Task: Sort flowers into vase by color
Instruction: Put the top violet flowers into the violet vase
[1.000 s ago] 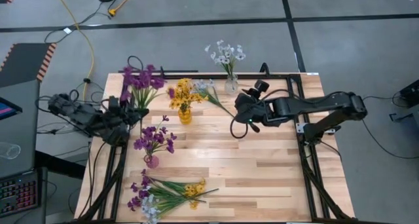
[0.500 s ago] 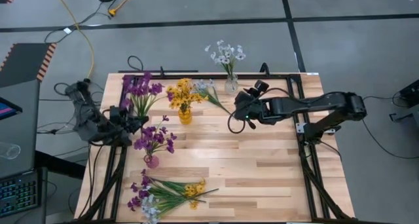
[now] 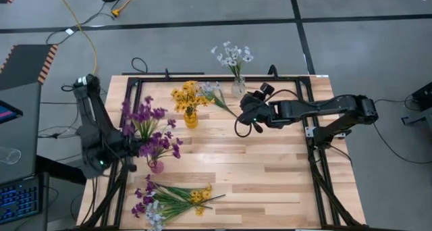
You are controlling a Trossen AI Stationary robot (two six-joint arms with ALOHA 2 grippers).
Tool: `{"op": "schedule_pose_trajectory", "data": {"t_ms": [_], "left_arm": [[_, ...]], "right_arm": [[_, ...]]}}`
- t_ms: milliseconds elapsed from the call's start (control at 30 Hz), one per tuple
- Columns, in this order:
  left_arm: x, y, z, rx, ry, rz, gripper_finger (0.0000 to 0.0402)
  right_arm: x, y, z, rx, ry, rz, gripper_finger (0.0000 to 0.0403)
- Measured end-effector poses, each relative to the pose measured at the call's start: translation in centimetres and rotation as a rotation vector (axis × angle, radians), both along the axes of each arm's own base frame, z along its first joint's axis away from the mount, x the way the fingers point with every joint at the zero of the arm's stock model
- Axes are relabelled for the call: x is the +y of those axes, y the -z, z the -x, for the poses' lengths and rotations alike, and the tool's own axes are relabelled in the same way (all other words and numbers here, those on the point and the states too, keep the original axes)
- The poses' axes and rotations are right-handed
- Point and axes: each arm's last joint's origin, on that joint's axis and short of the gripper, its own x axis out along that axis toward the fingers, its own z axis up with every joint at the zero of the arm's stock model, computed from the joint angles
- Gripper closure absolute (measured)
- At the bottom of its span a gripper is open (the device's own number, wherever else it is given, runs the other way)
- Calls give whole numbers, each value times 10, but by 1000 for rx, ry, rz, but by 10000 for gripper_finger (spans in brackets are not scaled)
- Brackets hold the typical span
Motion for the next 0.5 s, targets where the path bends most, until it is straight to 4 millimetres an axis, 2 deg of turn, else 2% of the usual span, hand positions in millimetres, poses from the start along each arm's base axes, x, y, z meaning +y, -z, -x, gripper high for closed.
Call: {"op": "schedule_pose_trajectory", "data": {"t_ms": [200,500], "left_arm": [[-12,11,-7,25,-15,-63,401],[-16,18,-11,48,-31,-119,401]], "right_arm": [[3,-1,-2,-6,-21,8,241],[11,-1,-2,-7,-47,9,241]]}}
